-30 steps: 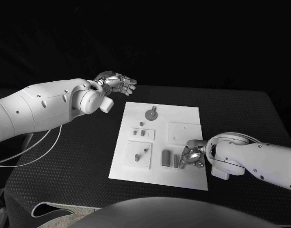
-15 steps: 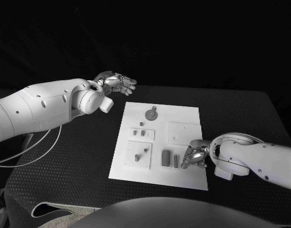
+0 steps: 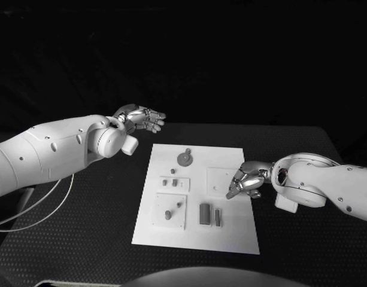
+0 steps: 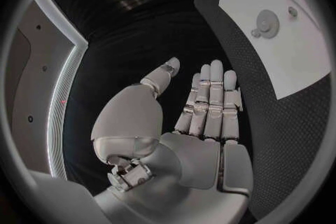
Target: Assemble the parts on the task board
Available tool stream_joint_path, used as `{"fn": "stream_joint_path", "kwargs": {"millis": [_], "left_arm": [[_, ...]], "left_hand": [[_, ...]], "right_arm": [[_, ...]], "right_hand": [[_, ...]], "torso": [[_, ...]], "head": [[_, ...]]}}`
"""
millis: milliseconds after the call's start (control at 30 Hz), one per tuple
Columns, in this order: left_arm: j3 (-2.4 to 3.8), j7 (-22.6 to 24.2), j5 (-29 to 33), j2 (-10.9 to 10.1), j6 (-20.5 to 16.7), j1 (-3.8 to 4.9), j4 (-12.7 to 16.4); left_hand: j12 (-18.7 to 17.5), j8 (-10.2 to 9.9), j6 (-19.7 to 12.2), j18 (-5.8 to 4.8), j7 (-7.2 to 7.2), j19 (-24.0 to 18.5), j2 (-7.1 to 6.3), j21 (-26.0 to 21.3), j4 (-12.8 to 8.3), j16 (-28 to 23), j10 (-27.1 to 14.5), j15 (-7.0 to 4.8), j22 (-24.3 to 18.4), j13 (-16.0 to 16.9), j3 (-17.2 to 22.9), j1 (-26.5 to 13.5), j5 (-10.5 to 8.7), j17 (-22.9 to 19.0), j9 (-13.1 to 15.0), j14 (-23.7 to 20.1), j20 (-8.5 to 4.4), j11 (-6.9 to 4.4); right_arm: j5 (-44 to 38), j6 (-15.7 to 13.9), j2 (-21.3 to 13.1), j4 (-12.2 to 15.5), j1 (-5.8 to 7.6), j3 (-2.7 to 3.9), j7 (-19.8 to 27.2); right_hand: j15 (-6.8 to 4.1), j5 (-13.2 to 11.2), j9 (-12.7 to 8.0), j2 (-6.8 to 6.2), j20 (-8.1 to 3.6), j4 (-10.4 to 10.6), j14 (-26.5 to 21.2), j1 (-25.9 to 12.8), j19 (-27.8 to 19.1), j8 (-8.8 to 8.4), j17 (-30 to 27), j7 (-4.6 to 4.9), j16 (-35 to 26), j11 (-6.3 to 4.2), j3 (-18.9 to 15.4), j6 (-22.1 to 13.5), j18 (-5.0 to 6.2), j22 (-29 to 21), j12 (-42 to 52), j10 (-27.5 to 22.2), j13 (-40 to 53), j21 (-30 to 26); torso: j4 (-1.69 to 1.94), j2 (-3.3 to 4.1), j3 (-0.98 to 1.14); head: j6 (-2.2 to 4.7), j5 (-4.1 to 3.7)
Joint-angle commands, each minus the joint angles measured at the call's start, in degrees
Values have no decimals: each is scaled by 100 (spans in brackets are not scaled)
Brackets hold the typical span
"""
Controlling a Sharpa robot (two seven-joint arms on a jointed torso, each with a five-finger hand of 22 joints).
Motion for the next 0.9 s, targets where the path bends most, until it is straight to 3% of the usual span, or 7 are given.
{"fn": "stream_joint_path", "kwargs": {"millis": [33, 267, 400, 600, 667, 800, 900], "left_arm": [[4, 155, 224, 59, 164, 5, -131], [6, 286, 300, 232, 320, 6, -428], [7, 357, 343, 386, 361, 5, -647], [8, 457, 367, 642, 643, -18, -1173], [10, 507, 395, 678, 766, -42, -1304], [16, 579, 522, 779, 852, -109, -1533], [20, 588, 710, 816, 943, -183, -1615]], "left_hand": [[42, 44, 27, 110, -43, 50, 40, -25, 24, -24, 98, 7, 14, 18, -8, -47, 2, 23, 0, 57, 9, -20], [115, 76, 73, 103, -100, 50, 85, -63, 12, -90, 290, -2, 30, 59, -28, -59, 1, 56, -7, 42, 6, -119], [45, 65, 45, 95, -160, 42, 87, -102, -6, -225, 214, 14, 32, 31, -48, -79, -32, 37, -25, -67, 12, -141], [-63, -2, -110, 83, -256, -34, 73, -216, -19, -581, -179, 68, 37, -103, -107, -148, -124, -8, -81, -348, 63, -165], [-62, -61, -232, 41, -273, -188, 61, -353, -38, -752, -429, 110, 2, -198, -175, -217, -112, -30, -127, -540, 110, -167], [-52, -201, -536, -155, -417, -723, -14, -851, -121, -1266, -1097, 233, -189, -479, -421, -464, -186, -140, -242, -1231, 254, -239], [-54, -323, -774, -173, -545, -1163, -141, -1248, -85, -1614, -1504, 312, -355, -665, -557, -688, -350, -277, -309, -1747, 451, -330]], "right_arm": [[603, 39, 77, -342, 100, 98, 1074], [1502, -402, 581, -1824, 129, 480, 1939], [2057, -620, 917, -2715, 124, 529, 2271], [2652, -772, 1437, -3754, -237, 876, 2641], [2854, -787, 1561, -3922, -372, 1100, 2727], [3104, -902, 1626, -3968, -477, 1190, 2884], [3232, -966, 1652, -3917, -572, 1334, 2976]], "right_hand": [[22, 10, -6, 86, 5, -35, -48, 110, -66, -29, -16, 27, -44, 33, -55, -77, 226, -16, -26, -32, -17, -36], [67, 162, -3, 278, 68, -170, -245, 252, -292, -42, -168, 72, -296, 82, -172, -178, 226, -109, -207, -266, -132, -270], [195, 353, 2, 440, 250, -254, -733, 294, -788, -78, -549, 171, -865, 182, -181, -351, 200, -342, -783, -664, -574, -827], [893, 515, 17, 586, 787, -345, -1719, 69, -1911, -164, -1701, 421, -2568, 594, -301, -789, -62, -1160, -2523, -1354, -2033, -2435], [1108, 528, 23, 620, 924, -370, -1919, 26, -2200, -188, -2118, 429, -3172, 772, -332, -942, -139, -1446, -3135, -1419, -2583, -2942], [1522, 522, -27, 690, 1192, -390, -2619, -58, -3015, -276, -2839, 396, -4276, 962, -508, -1282, -355, -1981, -4179, -1642, -3477, -3920], [1609, 485, -70, 689, 1310, -358, -2892, -144, -3483, -327, -3183, 353, -4713, 1001, -710, -1489, -490, -2182, -4707, -1764, -3918, -4346]], "torso": [[-42, -115, -8], [-94, -329, -40], [-107, -467, -72], [-136, -661, -103], [-165, -709, -106], [-198, -768, -90], [-198, -812, -80]], "head": [[289, -119], [742, -242], [942, -315], [1108, -313], [1176, -285], [1254, -217], [1265, -202]]}}
